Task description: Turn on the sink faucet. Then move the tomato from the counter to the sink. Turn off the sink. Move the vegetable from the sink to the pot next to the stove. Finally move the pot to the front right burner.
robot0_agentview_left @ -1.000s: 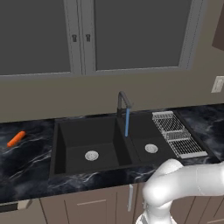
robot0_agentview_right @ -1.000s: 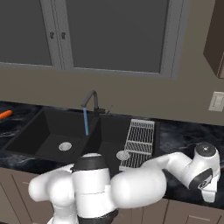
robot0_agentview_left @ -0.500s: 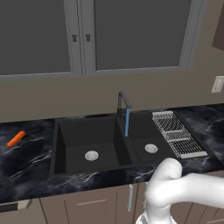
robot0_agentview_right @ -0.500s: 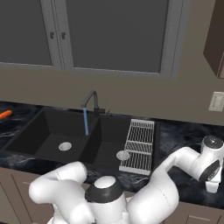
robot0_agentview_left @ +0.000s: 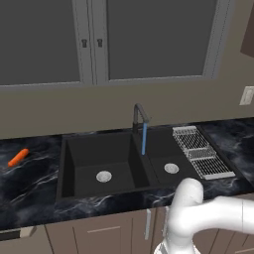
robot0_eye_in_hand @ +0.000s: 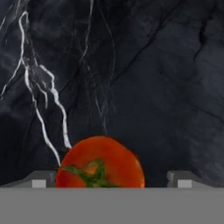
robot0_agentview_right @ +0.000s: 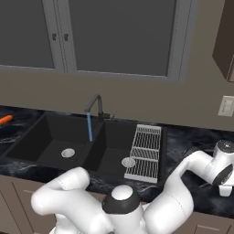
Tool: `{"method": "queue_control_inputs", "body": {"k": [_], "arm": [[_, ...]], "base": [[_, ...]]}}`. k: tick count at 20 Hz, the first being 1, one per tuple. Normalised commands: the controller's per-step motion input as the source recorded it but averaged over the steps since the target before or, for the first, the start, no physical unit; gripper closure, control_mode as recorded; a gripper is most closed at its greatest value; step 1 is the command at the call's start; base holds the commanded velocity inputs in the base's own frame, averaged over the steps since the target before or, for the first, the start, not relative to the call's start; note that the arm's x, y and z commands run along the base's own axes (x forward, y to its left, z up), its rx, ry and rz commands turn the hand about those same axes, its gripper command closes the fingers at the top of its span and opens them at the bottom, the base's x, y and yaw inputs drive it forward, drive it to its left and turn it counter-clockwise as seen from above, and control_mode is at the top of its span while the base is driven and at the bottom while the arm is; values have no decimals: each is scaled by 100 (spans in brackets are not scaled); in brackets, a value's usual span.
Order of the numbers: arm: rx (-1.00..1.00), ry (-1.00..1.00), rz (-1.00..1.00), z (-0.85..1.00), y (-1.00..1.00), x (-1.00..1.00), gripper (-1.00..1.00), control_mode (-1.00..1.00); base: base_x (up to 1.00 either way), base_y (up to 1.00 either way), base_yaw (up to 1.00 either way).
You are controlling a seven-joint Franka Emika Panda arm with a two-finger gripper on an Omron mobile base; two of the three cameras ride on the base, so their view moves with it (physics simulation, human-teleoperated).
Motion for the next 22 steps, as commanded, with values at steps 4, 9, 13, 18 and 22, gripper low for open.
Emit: {"method": "queue_control_inputs", "body": {"k": [4,9,13,18,22], "arm": [[0,0,7,-20,-18,30,-100,-100],[3,1,6,-21,-5,13,-100,-100],[0,6,2,-25,1,2,-100,-100],[0,1,0,-18,0,14,-100,-100],[0,1,0,-9,0,14,100,-100]], "base": [[0,0,0],[0,0,0],[0,0,0],[0,0,0],[0,0,0]]}}
